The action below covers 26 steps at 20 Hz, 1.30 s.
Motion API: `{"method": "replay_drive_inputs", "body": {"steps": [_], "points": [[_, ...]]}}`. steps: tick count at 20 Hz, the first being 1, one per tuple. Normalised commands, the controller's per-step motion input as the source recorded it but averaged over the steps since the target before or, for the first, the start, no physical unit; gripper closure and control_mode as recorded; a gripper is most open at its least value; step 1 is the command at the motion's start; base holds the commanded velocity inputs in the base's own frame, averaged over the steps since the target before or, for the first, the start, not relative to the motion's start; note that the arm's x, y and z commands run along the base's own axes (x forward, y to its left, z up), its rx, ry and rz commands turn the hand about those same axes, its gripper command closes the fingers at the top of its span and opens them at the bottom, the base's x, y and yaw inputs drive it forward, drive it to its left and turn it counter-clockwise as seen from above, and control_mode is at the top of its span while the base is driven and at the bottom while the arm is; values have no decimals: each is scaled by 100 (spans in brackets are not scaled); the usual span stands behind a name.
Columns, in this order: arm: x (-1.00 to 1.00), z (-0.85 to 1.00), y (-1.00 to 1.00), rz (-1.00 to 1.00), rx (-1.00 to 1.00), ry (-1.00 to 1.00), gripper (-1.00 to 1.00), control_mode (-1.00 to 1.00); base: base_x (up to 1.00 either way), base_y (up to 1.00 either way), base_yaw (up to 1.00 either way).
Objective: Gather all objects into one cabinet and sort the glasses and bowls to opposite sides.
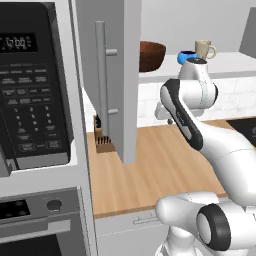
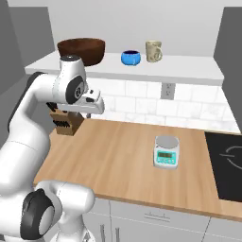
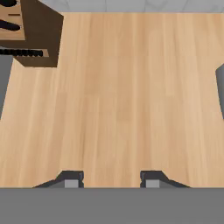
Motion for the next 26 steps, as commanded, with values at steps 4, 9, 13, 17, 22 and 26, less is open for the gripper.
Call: {"method": "replay_drive_inputs", "body": {"steps": [4,9,13,17,22,26], "points": [[-1,0,0,0,0,0,-100,100,-31,-5,0],[0,0,0,0,0,0,-100,100,-97,-26,0],[0,0,0,0,0,0,-100,100,-89,-25,0],[0,0,0,0,0,0,-100,100,-82,-22,0],[0,0,0,0,0,0,-100,100,-57,-18,0],[0,0,0,0,0,0,-100,100,-20,-20,-15]]}}
